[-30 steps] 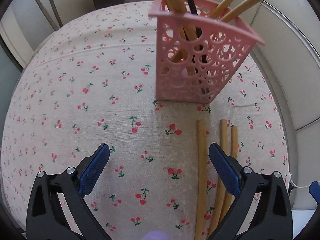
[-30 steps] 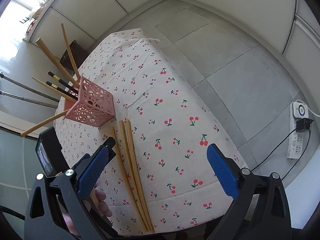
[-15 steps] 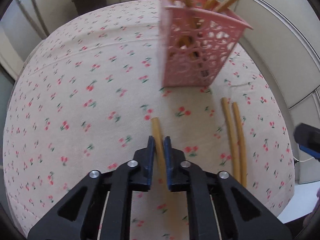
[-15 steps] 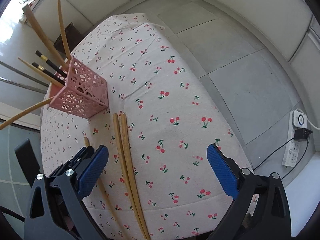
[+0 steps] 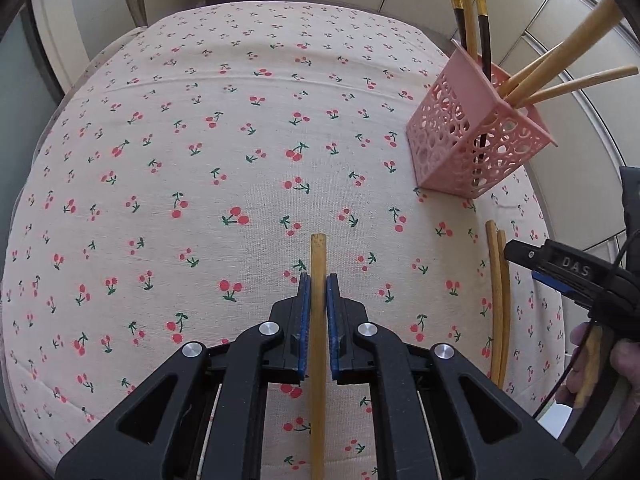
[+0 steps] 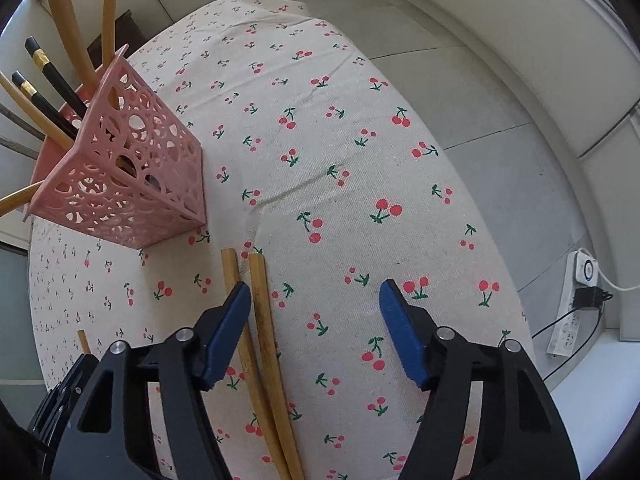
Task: Organize utensils
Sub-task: 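Grasp another plain wooden stick with the right gripper, then lift the left gripper's stick over the pink basket and open it while the right gripper carries its stick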
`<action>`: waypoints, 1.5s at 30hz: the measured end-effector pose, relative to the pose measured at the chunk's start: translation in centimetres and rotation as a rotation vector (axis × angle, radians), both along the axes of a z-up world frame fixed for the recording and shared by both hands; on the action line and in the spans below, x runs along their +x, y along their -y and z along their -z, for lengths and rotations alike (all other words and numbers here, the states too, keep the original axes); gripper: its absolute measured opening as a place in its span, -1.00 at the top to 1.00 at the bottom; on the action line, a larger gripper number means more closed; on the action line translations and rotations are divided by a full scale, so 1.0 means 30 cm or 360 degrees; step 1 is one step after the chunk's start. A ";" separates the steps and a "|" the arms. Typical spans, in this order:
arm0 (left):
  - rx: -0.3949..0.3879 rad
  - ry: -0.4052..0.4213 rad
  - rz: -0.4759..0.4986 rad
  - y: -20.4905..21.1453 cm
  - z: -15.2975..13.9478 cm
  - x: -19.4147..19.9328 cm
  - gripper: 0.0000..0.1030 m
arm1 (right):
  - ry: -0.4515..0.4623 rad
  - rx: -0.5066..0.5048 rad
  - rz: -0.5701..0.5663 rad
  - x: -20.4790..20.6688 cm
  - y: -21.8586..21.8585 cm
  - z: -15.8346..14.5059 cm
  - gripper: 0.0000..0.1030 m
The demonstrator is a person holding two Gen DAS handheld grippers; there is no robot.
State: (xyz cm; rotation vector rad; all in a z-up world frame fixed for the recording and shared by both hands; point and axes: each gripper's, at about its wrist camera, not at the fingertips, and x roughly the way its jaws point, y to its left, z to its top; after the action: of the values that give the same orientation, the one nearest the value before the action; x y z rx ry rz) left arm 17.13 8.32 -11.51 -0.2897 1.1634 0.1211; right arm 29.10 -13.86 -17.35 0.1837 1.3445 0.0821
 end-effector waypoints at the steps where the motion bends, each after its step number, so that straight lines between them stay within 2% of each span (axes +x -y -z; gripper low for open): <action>1: -0.0004 -0.0002 -0.0002 -0.006 -0.001 -0.005 0.86 | 0.0009 -0.0028 -0.0016 0.000 -0.009 0.001 -0.24; 6: 0.0012 0.0015 -0.0004 -0.033 0.006 -0.007 0.86 | 0.0077 -0.0197 -0.0130 -0.024 -0.077 0.010 -0.20; 8: 0.0025 0.0039 0.0016 -0.009 0.008 0.007 0.86 | 0.0109 -0.0185 -0.0167 -0.036 -0.089 0.001 0.11; 9: 0.0028 0.0055 0.0031 -0.004 0.001 0.003 0.86 | 0.0111 -0.0164 -0.0170 -0.036 -0.085 -0.006 0.68; 10: 0.0023 0.0081 0.0051 0.001 -0.008 -0.001 0.86 | 0.0105 -0.0124 -0.0166 -0.035 -0.076 -0.011 0.85; 13: -0.0040 0.0208 0.0119 0.010 -0.049 -0.023 0.86 | 0.0059 0.0120 -0.0077 -0.039 0.003 -0.014 0.86; 16: -0.0120 0.0405 0.0208 0.018 -0.129 -0.066 0.86 | 0.0146 0.0247 -0.0052 -0.083 0.071 -0.081 0.86; 18: -0.0147 0.0500 0.0253 0.028 -0.178 -0.094 0.86 | 0.0256 0.0276 -0.0068 -0.132 0.096 -0.155 0.86; 21: -0.0121 0.0624 0.0313 0.060 -0.259 -0.148 0.87 | 0.0449 0.0302 -0.0109 -0.205 0.129 -0.293 0.86; 24: -0.0124 0.0737 0.0320 0.081 -0.322 -0.209 0.87 | 0.0648 0.0347 -0.0122 -0.279 0.178 -0.421 0.86; 28: -0.0108 0.0835 0.0293 0.111 -0.373 -0.289 0.87 | 0.0791 0.0449 -0.0131 -0.391 0.236 -0.511 0.85; 33: -0.0114 0.0925 0.0261 0.121 -0.453 -0.346 0.87 | 0.0879 0.0516 -0.0166 -0.469 0.272 -0.585 0.85; 36: -0.0108 0.0981 0.0244 0.126 -0.523 -0.351 0.87 | 0.0951 0.0556 -0.0153 -0.481 0.296 -0.660 0.85; 42: -0.0095 0.1251 0.0222 0.133 -0.759 -0.311 0.87 | 0.1148 0.0597 -0.0120 -0.420 0.332 -0.834 0.85; 45: -0.0097 0.1350 0.0198 0.134 -0.867 -0.256 0.87 | 0.1208 0.0680 -0.0079 -0.379 0.352 -0.911 0.85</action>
State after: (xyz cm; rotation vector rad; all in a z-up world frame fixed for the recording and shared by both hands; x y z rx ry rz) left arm 9.45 4.30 14.50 -0.2799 0.3400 -0.1415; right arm 17.72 -24.43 9.98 0.4305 0.5593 0.4388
